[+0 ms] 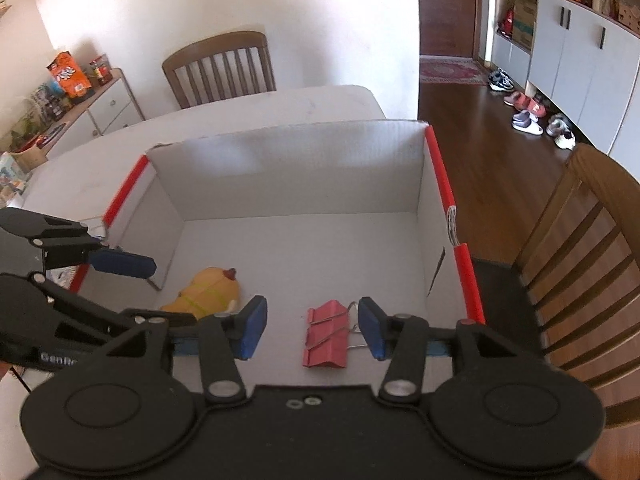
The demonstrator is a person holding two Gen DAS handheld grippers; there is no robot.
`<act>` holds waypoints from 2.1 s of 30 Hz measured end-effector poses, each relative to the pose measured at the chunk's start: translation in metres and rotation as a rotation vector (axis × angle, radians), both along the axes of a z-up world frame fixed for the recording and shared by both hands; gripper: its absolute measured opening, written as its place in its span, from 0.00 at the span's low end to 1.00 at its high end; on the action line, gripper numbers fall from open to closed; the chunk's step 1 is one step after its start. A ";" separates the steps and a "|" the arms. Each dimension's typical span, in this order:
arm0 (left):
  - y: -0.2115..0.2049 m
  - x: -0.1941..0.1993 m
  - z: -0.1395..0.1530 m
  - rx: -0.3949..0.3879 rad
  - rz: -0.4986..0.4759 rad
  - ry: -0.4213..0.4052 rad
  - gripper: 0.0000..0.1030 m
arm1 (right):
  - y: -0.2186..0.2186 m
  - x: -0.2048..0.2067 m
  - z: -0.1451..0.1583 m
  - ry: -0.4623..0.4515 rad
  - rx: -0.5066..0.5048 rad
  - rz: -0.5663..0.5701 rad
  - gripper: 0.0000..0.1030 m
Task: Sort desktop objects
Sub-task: 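Open both tools to drop the yellow toy and pink clips in the box, then withdraw both tools from the box back over the pile of items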
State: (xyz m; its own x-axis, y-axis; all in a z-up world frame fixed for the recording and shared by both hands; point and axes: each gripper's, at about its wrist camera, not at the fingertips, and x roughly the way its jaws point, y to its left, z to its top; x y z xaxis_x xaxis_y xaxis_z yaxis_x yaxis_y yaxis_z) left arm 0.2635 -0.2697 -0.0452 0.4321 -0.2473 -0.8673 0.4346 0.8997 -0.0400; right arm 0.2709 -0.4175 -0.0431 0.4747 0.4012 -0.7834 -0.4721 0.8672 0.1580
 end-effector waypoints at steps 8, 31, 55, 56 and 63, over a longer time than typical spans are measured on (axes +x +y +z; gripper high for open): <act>0.003 -0.017 0.014 -0.039 0.033 -0.055 0.62 | 0.002 -0.012 0.014 -0.033 0.019 0.041 0.57; 0.022 -0.063 0.028 -0.122 0.063 -0.127 0.84 | 0.008 -0.044 0.037 -0.105 0.068 0.051 0.84; 0.122 -0.115 0.037 -0.179 0.078 -0.175 1.00 | 0.084 -0.111 0.048 -0.120 0.076 0.014 0.94; 0.127 -0.117 0.036 -0.182 0.083 -0.175 1.00 | 0.089 -0.115 0.047 -0.120 0.077 0.014 0.94; 0.165 -0.131 0.037 -0.180 0.112 -0.189 1.00 | 0.116 -0.133 0.046 -0.127 0.092 0.000 0.94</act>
State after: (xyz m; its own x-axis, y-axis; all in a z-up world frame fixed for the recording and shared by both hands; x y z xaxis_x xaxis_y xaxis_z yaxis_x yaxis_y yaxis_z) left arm 0.1322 -0.1043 -0.0081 0.6151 -0.3318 -0.7152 0.3480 0.9282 -0.1314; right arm 0.1378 -0.3011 0.0028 0.5675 0.4690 -0.6767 -0.4938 0.8516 0.1761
